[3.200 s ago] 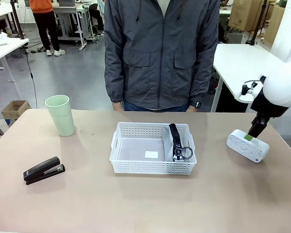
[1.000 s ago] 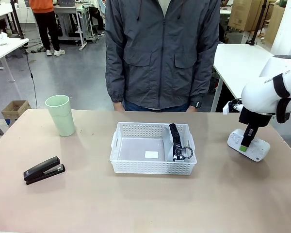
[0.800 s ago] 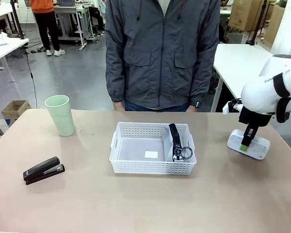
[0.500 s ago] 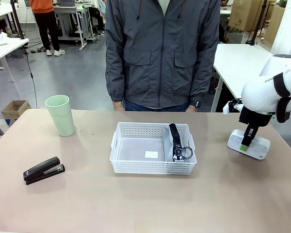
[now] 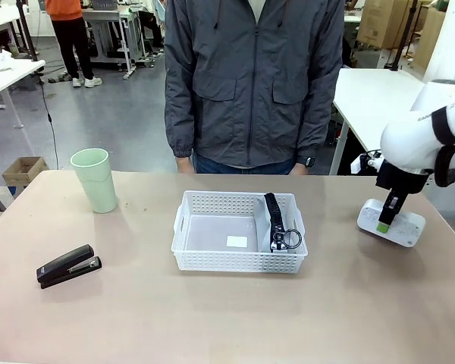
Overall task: Efficiently arrange items inside the basket to fit them all.
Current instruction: Pick up the Digital clock and place it inside the Organizing basket.
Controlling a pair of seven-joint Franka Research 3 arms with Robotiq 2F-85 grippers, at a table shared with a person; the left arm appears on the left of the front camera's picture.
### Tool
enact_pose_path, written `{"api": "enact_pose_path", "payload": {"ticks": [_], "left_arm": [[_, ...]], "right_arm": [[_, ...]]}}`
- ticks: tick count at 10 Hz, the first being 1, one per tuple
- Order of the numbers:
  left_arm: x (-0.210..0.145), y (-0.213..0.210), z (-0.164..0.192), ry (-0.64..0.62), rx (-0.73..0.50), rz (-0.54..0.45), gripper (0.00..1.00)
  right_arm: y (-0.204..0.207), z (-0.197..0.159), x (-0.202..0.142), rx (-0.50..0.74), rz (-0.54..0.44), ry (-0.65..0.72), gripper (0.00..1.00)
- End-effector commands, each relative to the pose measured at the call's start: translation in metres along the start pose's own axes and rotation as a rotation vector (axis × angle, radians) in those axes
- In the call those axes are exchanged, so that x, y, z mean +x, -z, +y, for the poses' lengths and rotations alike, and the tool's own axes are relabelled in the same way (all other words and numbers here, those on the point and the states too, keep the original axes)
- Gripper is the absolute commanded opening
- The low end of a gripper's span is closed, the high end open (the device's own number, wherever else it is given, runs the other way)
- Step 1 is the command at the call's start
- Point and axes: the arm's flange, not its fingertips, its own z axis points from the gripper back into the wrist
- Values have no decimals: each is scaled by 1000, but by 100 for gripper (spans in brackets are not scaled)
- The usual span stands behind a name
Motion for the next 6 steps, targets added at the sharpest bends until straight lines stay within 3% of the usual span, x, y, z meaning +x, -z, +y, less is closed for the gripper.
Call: {"api": "enact_pose_path", "payload": {"ticks": [1,4,6], "left_arm": [[-1,-1,-1,19,-12,4,100],[-1,-1,-1,19,-12,4,100],[-1,-1,-1,19,-12,4,100]], "right_arm": [[-54,12,-10,56,-38,117,0],[-102,53,-40,-46,-33,281,0],[-103,68,-60,-55,-60,337,0]]}}
